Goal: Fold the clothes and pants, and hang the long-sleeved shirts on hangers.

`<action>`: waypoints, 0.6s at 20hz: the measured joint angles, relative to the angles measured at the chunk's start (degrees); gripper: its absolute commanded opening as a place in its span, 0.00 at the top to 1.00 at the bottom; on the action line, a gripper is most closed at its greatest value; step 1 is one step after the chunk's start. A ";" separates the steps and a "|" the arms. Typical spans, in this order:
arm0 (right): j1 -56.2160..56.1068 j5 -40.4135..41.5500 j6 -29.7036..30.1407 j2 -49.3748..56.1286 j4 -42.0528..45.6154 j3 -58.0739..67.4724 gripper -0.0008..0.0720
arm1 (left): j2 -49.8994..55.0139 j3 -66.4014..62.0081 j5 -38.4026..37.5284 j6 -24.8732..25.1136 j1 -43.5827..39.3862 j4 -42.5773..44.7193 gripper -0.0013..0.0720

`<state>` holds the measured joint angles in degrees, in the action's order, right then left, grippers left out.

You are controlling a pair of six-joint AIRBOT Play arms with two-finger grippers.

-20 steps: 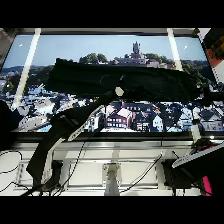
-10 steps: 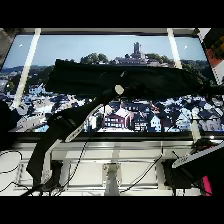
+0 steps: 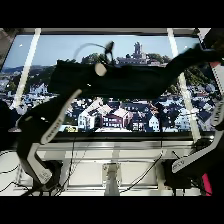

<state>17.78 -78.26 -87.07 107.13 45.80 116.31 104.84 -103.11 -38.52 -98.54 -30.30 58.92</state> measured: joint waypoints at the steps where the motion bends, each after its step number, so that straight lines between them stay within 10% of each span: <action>1: -5.14 0.59 -0.13 0.22 0.72 -0.37 0.97 | -1.75 0.00 -2.45 -0.17 2.21 2.93 0.96; 4: -20.55 1.70 -0.44 2.34 5.42 -1.07 0.94 | -6.43 0.00 -9.38 -0.63 9.07 8.72 0.96; 7: -34.27 2.97 -0.44 4.20 14.51 -1.25 0.29 | -9.14 0.00 -13.05 -1.05 14.47 11.17 0.96; 9: -40.30 3.13 -0.44 4.70 23.69 -0.42 0.36 | -10.01 0.00 -14.40 -1.07 16.72 12.00 0.96; 11: -42.95 2.69 -1.01 4.59 32.35 0.96 0.98 | -10.45 0.02 -15.26 -0.33 17.62 12.48 0.96; 12: -43.08 2.45 -1.70 4.04 35.34 1.44 0.96 | -10.58 0.00 -15.43 0.31 17.70 12.57 0.96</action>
<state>-25.30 -75.81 -88.77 111.18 81.14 117.75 94.26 -103.11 -53.95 -98.24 -12.60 71.48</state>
